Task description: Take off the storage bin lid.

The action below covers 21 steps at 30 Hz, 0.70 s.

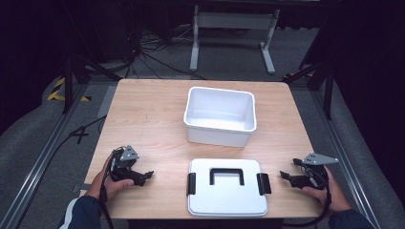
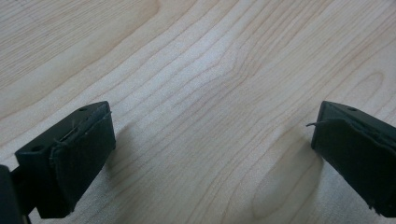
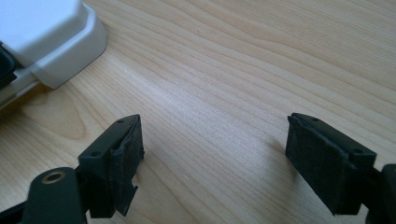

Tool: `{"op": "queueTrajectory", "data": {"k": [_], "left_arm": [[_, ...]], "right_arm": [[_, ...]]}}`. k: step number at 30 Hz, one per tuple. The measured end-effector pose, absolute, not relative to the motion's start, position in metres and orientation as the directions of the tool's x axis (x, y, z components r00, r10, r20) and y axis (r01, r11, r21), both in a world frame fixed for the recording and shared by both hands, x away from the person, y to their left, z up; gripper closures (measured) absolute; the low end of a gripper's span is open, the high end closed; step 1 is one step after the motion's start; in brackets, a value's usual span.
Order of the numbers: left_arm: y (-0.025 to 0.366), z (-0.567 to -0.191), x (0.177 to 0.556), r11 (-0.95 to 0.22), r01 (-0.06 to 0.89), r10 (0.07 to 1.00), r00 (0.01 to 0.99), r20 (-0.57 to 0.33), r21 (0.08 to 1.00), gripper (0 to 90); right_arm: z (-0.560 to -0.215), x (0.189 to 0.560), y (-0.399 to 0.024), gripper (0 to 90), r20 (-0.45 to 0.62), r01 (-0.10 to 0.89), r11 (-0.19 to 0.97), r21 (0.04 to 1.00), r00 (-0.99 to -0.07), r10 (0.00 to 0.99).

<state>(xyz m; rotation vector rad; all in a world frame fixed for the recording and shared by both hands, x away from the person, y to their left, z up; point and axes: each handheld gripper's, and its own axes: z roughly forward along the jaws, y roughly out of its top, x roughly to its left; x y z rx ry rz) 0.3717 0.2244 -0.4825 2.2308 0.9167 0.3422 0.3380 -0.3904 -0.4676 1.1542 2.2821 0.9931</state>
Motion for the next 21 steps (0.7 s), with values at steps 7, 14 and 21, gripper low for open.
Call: {"op": "queueTrajectory", "data": {"k": [7,14,21], "left_arm": [[0.2241,-0.4824,0.3722,-0.513,0.517,0.698,0.716,-0.019,0.685,0.1],[0.2231,-0.4827,0.3737,-0.508,0.518,0.699,0.715,-0.022,0.688,0.1],[0.2235,-0.4818,0.3758,-0.523,0.509,0.69,0.724,-0.012,0.684,0.0]], "right_arm": [[-0.4676,0.338,-0.3904,19.5,-0.03,0.533,0.408,0.741,-0.582,0.813],[-0.4676,0.3381,-0.3905,19.4,-0.03,0.532,0.409,0.742,-0.583,0.812],[-0.4677,0.3382,-0.3905,18.9,-0.031,0.533,0.408,0.741,-0.581,0.814]]}}
